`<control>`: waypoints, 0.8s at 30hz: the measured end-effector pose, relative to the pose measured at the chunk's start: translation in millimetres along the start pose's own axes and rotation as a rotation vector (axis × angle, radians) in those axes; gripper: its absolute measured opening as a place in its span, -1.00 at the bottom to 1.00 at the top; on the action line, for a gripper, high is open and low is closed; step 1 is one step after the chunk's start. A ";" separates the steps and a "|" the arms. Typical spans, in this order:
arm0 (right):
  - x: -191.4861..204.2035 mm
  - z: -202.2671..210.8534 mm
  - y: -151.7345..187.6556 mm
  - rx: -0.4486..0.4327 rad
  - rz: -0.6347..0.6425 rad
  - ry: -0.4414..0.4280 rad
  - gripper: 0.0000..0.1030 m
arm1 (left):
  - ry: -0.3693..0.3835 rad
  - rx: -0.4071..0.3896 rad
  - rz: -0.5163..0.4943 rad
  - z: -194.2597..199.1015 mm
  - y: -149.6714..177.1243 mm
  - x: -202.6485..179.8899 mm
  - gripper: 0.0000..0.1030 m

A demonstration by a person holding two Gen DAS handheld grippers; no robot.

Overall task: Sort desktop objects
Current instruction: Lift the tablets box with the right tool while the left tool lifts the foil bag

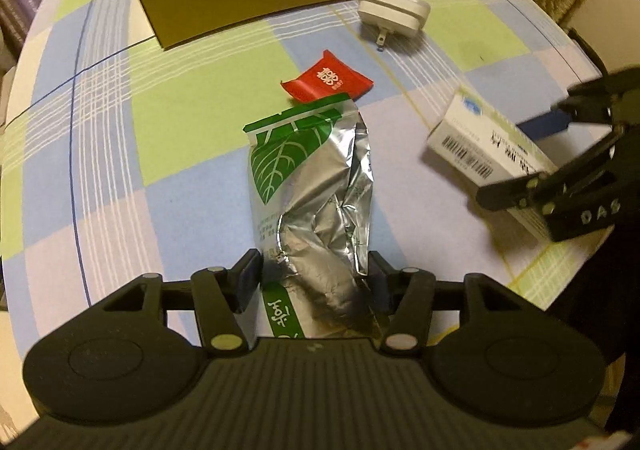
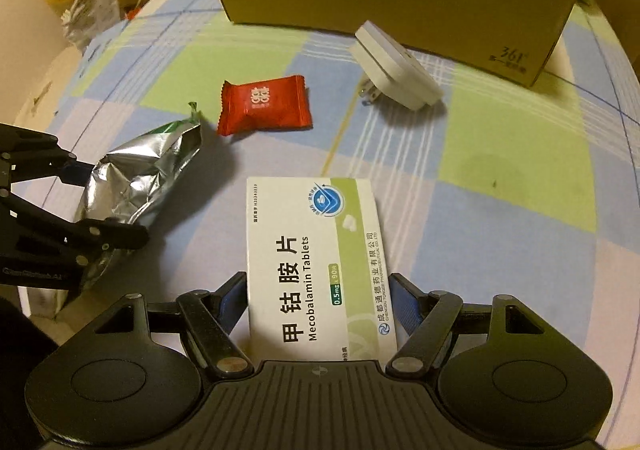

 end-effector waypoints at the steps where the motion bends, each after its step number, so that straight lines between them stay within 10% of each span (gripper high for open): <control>1: -0.7 -0.6 1.6 -0.013 -0.008 0.000 0.38 | -0.002 -0.005 0.002 -2.0 -0.7 -0.3 0.04; 24: 10.5 2.5 28.2 -0.208 0.057 0.066 0.41 | -0.062 0.037 0.031 -22.8 0.0 -4.2 0.55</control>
Point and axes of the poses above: each gripper's, at about its wrist camera, not at the fingertips, and z roughly against the way its jaws point, x to its left, y to its underside, the point moved 7 cm from there along -z, roughly the way its jaws point, and after that the axes turned 3 degrees about -x, right-handed, at the moved point
